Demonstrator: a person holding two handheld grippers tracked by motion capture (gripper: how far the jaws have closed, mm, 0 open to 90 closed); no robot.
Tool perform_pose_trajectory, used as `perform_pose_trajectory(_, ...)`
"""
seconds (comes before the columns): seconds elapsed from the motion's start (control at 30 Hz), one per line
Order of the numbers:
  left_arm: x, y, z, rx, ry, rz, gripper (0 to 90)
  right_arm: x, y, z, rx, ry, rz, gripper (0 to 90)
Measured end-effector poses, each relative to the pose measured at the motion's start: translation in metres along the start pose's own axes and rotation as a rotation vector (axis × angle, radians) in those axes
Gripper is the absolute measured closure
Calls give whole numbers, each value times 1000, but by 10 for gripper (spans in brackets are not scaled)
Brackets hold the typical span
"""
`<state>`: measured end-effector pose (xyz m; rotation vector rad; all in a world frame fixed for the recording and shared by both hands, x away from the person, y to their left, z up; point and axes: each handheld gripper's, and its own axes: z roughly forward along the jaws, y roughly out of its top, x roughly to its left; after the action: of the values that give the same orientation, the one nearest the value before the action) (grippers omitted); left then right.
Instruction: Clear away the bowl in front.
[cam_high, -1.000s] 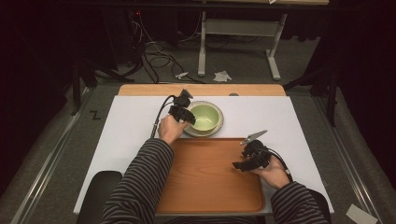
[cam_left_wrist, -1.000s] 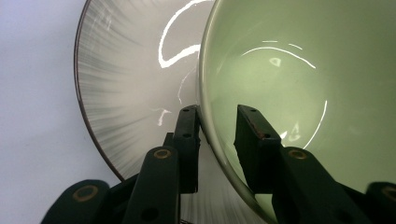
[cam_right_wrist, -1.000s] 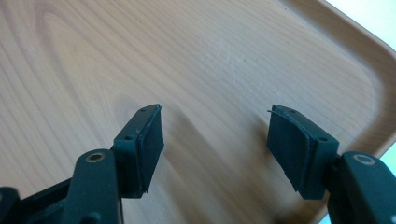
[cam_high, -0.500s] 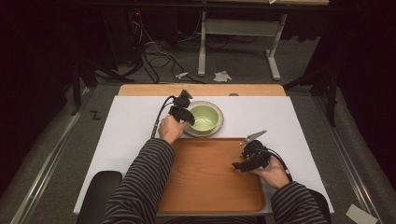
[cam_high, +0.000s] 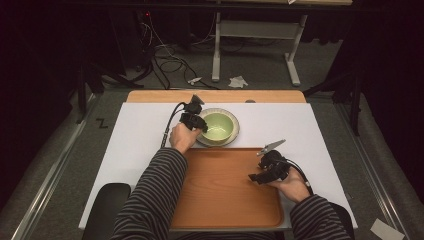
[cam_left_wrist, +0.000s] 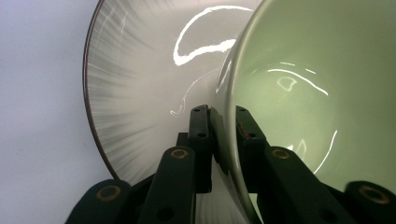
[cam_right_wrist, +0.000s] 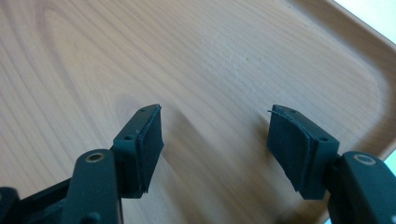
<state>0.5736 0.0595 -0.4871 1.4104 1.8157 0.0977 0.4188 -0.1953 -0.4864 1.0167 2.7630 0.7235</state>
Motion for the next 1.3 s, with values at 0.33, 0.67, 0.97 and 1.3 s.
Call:
perform_pose_trajectory(0.33,1,2,1,-11,-7,-28,822,0,0,0,0,1,-1,371)
perform_pose_trajectory(0.67,0,4,0,-25,-23,-46,835,0,0,0,0,0,-1,370)
perform_pose_trajectory(0.97,-2,6,-4,-61,-35,-26,826,0,0,0,-1,0,-1,371)
perform_pose_trajectory(1.3,-4,12,-16,-93,-71,-46,825,0,0,0,0,0,-2,371)
